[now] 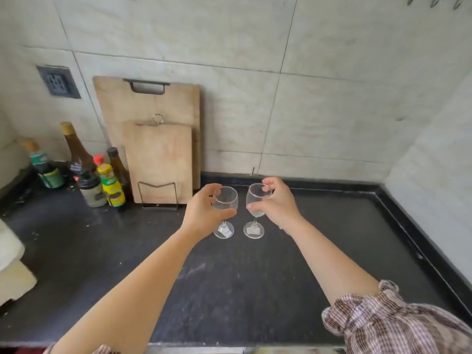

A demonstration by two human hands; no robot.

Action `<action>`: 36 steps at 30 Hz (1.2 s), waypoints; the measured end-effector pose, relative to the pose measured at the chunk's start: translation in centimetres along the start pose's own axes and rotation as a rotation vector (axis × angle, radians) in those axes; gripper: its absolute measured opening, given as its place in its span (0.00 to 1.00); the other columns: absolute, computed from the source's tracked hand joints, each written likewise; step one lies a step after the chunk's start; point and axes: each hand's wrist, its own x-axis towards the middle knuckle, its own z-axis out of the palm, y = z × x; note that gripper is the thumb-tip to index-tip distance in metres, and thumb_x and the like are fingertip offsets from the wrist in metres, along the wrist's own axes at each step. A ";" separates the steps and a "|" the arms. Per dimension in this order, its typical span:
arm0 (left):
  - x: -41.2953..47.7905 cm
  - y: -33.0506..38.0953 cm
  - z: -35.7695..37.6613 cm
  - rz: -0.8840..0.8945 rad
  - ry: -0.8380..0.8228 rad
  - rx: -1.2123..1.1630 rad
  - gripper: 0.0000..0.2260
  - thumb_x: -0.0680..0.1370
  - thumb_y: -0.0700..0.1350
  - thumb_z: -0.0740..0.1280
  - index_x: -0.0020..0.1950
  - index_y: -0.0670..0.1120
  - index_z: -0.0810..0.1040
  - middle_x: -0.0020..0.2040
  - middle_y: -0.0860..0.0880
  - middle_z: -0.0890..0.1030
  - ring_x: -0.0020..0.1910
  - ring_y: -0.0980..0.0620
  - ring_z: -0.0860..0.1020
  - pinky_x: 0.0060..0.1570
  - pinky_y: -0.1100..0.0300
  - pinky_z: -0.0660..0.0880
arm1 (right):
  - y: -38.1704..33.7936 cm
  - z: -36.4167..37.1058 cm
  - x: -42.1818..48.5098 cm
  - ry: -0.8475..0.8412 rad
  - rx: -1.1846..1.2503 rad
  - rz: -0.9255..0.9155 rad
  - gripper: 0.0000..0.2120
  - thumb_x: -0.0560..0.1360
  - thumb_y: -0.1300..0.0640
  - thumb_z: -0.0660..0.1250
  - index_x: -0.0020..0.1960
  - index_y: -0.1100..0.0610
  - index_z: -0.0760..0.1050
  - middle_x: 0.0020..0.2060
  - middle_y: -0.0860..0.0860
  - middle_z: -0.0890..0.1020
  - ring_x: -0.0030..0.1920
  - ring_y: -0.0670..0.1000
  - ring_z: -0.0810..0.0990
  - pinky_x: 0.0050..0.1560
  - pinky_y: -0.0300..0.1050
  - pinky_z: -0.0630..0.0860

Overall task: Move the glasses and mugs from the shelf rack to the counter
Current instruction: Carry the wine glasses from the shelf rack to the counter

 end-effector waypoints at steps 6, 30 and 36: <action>9.2 -3.5 7.3 -0.137 0.035 0.047 0.27 0.65 0.44 0.77 0.61 0.50 0.73 0.54 0.53 0.78 0.49 0.55 0.75 0.44 0.65 0.68 | 6.4 -0.4 11.6 -0.068 -0.088 0.043 0.34 0.60 0.59 0.79 0.62 0.52 0.69 0.55 0.47 0.74 0.51 0.49 0.76 0.43 0.36 0.69; 26.3 -10.3 14.4 -0.189 0.097 0.162 0.28 0.66 0.42 0.77 0.64 0.50 0.72 0.55 0.53 0.79 0.48 0.59 0.73 0.39 0.76 0.64 | 14.4 3.4 29.3 -0.142 -0.180 -0.033 0.36 0.65 0.62 0.78 0.69 0.55 0.68 0.65 0.51 0.74 0.64 0.51 0.73 0.58 0.40 0.68; 27.0 -10.7 14.5 -0.203 0.094 0.177 0.30 0.67 0.42 0.77 0.66 0.50 0.71 0.61 0.49 0.79 0.52 0.57 0.74 0.47 0.66 0.69 | 14.9 3.5 30.0 -0.170 -0.203 -0.035 0.36 0.64 0.63 0.78 0.69 0.56 0.68 0.65 0.52 0.74 0.64 0.51 0.72 0.60 0.41 0.69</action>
